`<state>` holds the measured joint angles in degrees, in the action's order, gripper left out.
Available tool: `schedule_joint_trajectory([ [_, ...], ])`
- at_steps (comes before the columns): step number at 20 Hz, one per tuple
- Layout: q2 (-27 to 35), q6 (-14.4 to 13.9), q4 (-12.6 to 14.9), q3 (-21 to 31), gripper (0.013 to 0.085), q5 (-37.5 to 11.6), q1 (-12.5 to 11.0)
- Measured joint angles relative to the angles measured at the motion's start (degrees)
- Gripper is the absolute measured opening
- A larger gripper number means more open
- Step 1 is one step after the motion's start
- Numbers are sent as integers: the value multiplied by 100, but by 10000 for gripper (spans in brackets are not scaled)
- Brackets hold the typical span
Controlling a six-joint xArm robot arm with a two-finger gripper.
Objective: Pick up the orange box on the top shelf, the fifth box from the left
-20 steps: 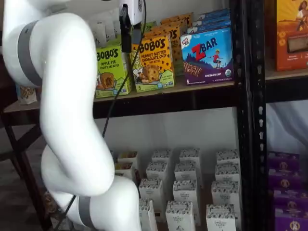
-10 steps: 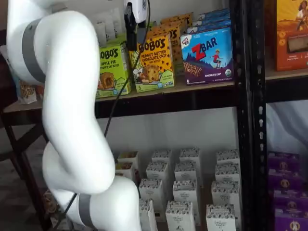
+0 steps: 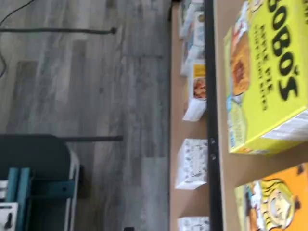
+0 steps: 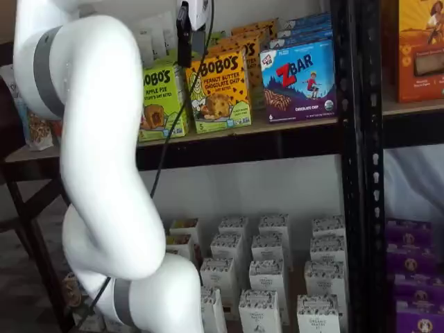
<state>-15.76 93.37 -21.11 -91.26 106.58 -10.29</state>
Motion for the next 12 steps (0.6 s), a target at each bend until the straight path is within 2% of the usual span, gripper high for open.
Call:
schedule_joint_trajectory([
  [3, -70, 16, -219, 153, 850, -287, -62],
  [6, -264, 37, -534, 480, 850, -842, -129],
  [9, -261, 18, -595, 499, 850, -1045, -110],
  [12, -245, 10, -528, 497, 850, -1223, -67],
])
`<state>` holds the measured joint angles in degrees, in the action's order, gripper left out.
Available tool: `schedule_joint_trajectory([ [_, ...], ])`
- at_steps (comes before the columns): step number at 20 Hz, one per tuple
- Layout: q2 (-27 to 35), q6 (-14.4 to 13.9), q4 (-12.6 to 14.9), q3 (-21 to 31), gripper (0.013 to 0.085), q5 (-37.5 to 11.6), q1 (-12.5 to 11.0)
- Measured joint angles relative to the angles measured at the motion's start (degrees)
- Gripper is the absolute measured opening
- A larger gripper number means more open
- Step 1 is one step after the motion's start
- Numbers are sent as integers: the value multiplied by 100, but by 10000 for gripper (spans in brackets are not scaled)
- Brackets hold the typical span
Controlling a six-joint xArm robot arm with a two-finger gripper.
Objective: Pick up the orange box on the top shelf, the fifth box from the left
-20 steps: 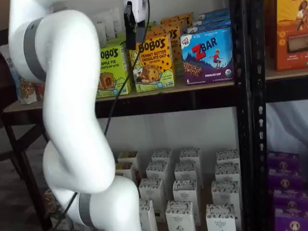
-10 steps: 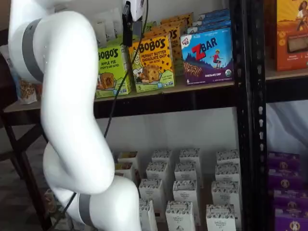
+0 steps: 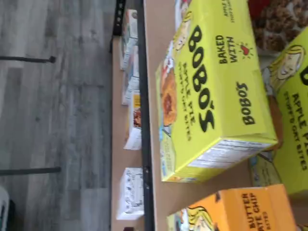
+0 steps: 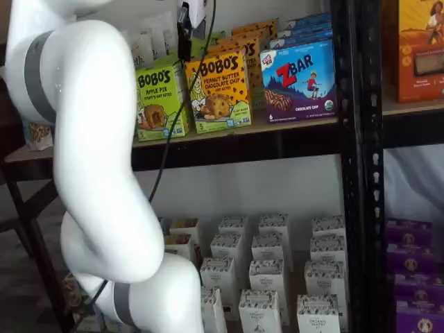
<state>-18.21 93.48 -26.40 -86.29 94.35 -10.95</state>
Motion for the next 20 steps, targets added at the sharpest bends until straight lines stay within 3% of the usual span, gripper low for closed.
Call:
schedule_joint_trajectory([
  [11, 318, 125, 754, -175, 850, -558, 167],
  [20, 878, 140, 1323, -751, 850, 48, 282],
])
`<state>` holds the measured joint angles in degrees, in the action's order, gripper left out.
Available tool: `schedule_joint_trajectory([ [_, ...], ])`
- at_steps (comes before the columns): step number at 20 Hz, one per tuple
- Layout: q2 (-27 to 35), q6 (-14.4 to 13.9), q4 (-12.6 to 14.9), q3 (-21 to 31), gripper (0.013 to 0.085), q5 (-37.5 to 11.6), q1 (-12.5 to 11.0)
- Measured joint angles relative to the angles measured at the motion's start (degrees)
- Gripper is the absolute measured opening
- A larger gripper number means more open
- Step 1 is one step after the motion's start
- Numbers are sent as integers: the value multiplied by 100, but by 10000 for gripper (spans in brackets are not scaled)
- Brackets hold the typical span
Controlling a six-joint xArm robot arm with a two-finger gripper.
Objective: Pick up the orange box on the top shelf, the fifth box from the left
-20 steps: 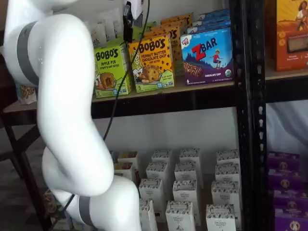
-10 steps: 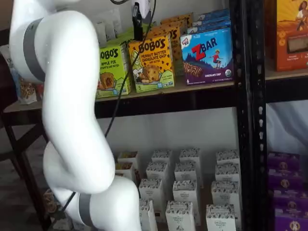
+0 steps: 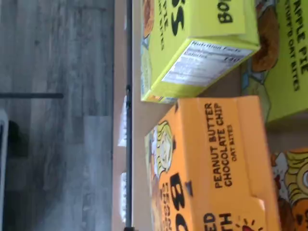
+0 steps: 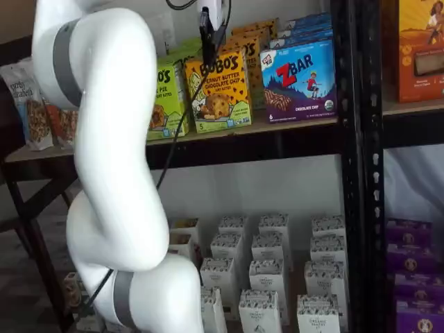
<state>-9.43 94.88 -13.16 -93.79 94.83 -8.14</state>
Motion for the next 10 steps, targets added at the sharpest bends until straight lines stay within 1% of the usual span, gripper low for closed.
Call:
schedule_joint_trajectory([
  [4, 153, -16, 159, -132, 850, 176, 55],
  [10, 206, -78, 170, -83, 850, 76, 139],
])
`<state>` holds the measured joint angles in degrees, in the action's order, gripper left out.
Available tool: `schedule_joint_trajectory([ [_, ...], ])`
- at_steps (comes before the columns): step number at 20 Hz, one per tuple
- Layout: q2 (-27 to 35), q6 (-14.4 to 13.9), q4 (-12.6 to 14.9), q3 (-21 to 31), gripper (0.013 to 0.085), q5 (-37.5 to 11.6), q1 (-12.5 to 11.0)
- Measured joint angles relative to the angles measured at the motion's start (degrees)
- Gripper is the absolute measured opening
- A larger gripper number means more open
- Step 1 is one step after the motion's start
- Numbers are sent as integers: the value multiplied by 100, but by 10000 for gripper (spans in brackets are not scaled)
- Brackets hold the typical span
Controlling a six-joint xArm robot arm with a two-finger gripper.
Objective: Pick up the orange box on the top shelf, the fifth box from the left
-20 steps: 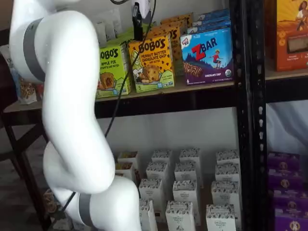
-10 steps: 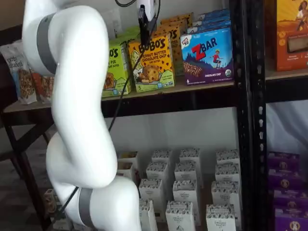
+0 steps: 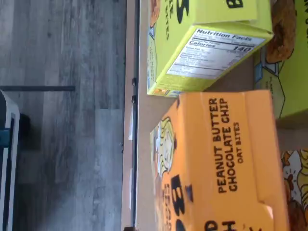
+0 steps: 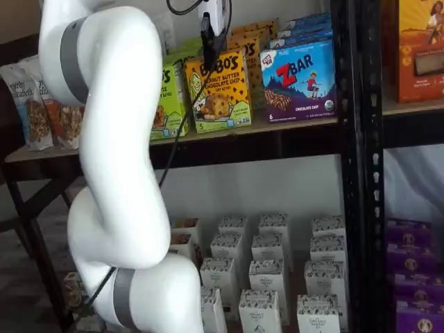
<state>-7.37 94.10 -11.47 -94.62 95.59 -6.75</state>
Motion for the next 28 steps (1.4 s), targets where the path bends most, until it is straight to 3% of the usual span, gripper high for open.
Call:
schedule_joint_trajectory([
  [14, 296, -123, 319, -258, 850, 269, 192],
  [23, 283, -97, 240, -183, 850, 181, 158],
  [25, 284, -90, 217, -181, 770, 172, 147],
  [28, 293, -79, 198, -195, 730, 174, 131],
])
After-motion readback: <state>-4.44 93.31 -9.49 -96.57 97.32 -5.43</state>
